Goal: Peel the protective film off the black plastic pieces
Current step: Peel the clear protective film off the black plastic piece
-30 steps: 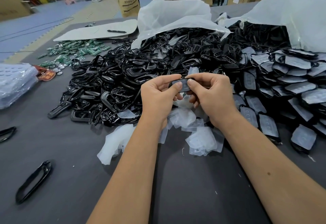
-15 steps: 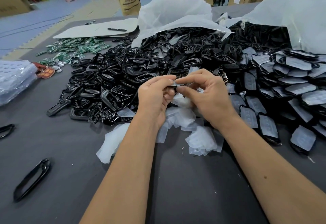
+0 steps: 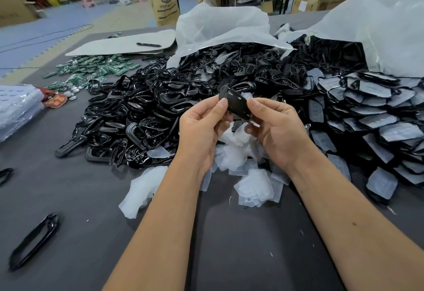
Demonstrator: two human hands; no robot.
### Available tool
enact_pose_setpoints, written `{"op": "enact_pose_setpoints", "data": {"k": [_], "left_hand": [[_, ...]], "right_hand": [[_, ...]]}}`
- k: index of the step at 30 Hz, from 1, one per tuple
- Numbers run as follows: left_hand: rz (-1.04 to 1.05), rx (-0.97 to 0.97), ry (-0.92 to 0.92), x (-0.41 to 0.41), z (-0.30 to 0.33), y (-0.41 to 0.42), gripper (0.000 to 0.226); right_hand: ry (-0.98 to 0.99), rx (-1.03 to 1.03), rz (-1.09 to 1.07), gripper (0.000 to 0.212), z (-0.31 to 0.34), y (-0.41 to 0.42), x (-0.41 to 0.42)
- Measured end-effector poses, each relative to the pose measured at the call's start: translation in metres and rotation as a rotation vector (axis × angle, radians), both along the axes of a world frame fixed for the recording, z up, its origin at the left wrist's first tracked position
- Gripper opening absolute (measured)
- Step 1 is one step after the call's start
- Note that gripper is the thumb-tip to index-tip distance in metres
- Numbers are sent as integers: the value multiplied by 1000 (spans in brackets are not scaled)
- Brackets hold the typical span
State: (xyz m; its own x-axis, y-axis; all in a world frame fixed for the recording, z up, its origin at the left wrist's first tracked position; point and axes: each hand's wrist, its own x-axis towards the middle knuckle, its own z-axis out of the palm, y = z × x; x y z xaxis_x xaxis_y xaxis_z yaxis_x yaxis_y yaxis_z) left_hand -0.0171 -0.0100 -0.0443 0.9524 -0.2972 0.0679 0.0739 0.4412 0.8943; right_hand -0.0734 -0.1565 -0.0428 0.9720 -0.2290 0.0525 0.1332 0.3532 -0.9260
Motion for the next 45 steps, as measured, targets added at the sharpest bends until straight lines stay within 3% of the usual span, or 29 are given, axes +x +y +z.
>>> {"op": "enact_pose_setpoints", "data": {"k": [8,26,34,42,45], "left_hand": [[28,-21,1,0,1,0,14],[26,9,-5,5,-3,3,18],[73,38,-8,7,-7,-2,16],[87,40,-26,8,-8,-1,10],[104,42,-1,9,-8,-2,12]], "right_hand": [[-77,36,86,27,-2,-1,3],[-63,49,-2,34,-5,2,6],[-29,74,10,60,-3,1,7],[-18,51,7,70,-4,1,8],[-4,54,4,62,-4,5,9]]}}
